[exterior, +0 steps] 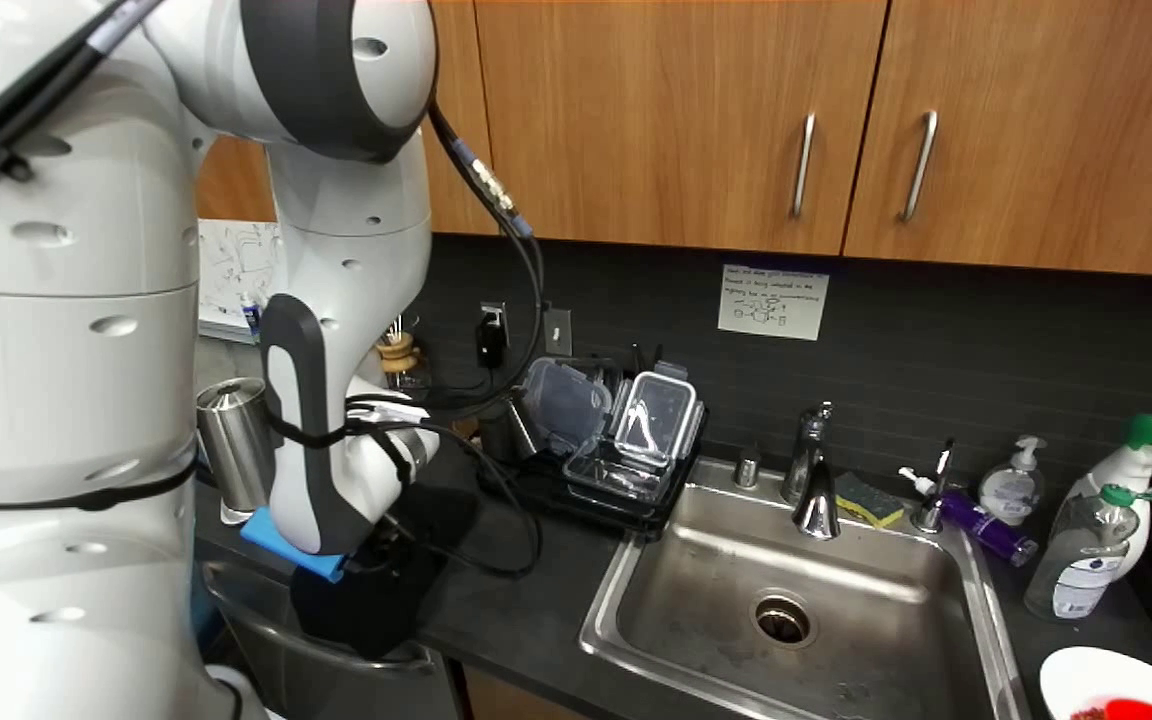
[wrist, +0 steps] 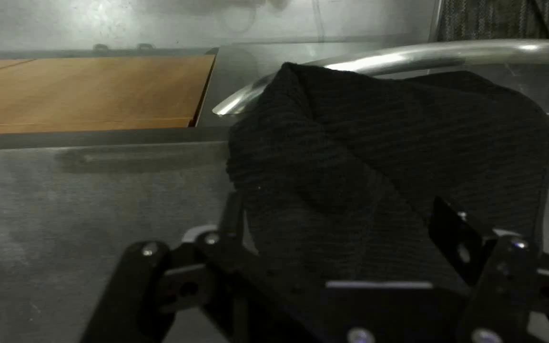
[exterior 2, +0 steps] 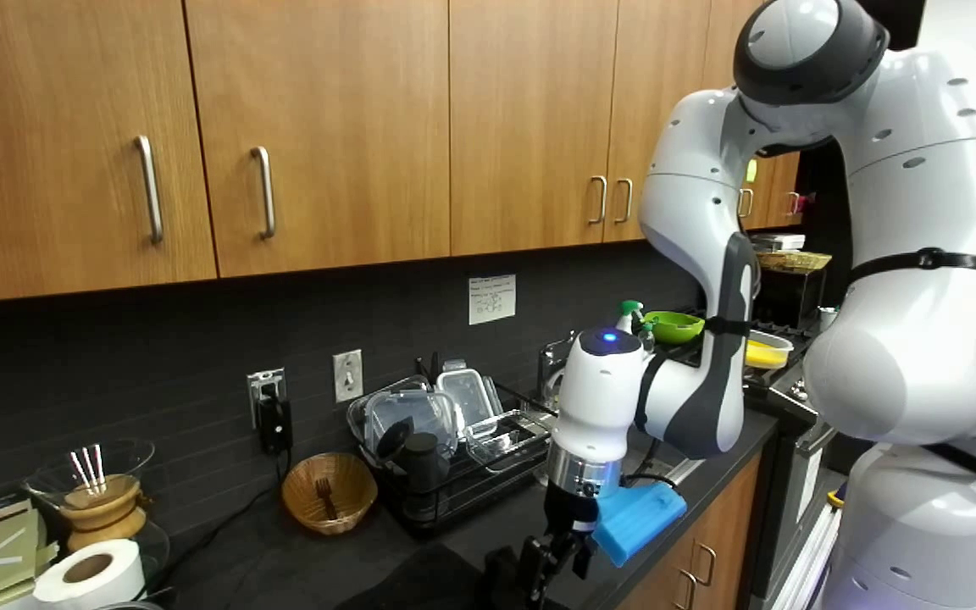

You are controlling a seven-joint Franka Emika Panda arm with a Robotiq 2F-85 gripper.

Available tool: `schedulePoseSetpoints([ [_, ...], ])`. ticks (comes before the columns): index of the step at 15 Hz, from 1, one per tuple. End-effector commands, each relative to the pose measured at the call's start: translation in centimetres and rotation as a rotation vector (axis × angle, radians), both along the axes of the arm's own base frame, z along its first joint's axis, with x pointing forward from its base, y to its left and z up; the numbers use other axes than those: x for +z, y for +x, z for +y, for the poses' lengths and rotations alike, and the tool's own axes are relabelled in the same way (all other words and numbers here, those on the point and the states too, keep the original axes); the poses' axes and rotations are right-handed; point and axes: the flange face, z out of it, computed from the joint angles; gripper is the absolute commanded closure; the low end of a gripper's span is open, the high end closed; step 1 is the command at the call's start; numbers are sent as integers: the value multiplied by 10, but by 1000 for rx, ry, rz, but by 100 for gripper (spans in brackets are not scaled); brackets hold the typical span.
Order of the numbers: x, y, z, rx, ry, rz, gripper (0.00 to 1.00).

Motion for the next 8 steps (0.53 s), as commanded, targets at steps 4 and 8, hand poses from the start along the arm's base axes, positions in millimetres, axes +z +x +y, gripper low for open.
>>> schedulePoseSetpoints([
  [4,5,13,-7,40,6,-11,0],
  [8,8,25,-11,48,8,-23,0],
])
